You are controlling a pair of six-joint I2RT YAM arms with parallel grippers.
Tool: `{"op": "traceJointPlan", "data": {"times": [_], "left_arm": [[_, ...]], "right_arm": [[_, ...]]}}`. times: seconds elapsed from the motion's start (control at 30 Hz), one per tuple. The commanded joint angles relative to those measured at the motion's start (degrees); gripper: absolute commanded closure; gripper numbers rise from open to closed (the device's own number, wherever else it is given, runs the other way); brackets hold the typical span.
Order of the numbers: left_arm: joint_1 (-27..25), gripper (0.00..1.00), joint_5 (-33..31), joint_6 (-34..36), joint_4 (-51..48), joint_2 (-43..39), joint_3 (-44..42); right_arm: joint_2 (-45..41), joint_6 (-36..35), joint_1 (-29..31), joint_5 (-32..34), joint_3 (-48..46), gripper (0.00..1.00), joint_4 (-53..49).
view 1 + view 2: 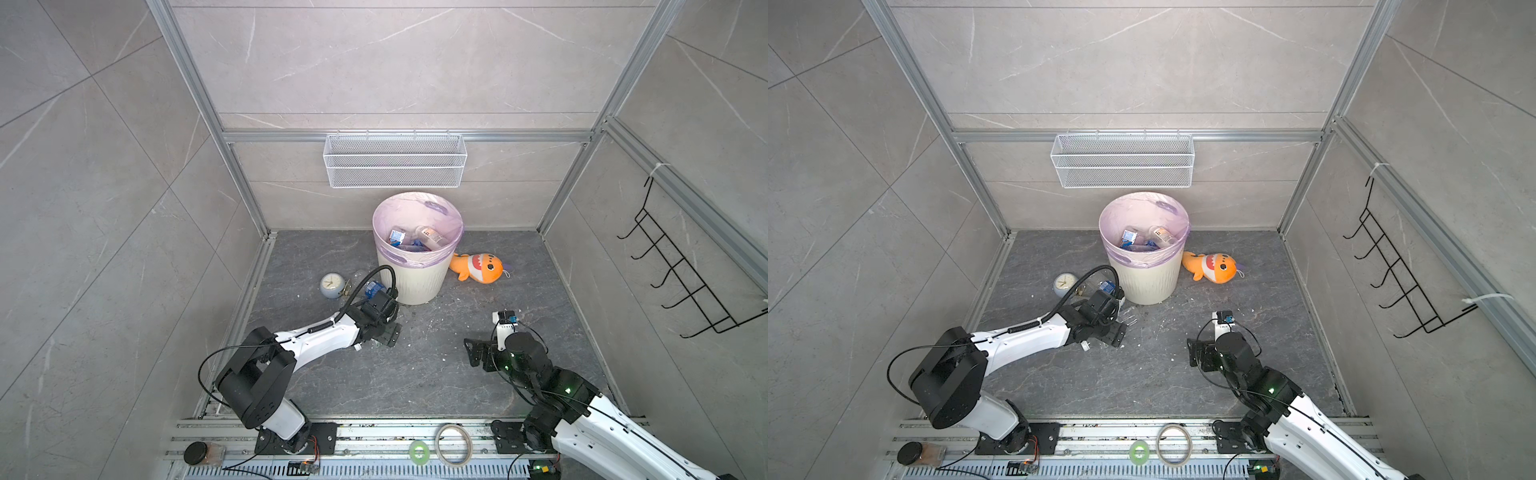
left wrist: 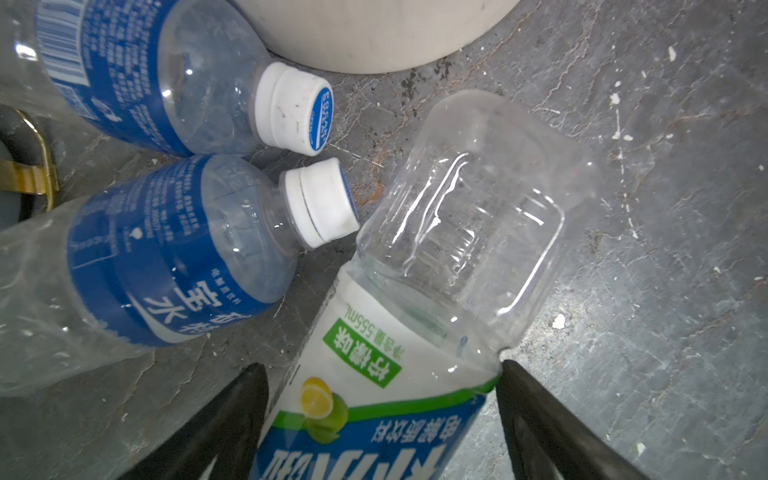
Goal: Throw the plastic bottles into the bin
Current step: 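Close the left gripper on the large blue-green-labelled bottle and lift it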
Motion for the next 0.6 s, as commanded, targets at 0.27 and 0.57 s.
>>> {"op": "traceJointPlan", "data": {"times": [0.27,0.57], "left_arm": [[-0.1,0.16,4.2,-1.4,1.8,1.7,2.2],[-0.1,0.17,4.8,-1.5,2.3,4.5,3.8]], "right_arm": [[0.1,0.7,0.3,0.9,-0.5,0.00,0.6],[0.1,0.7,0.3,0.9,-0.6,0.00,0.6]]}}
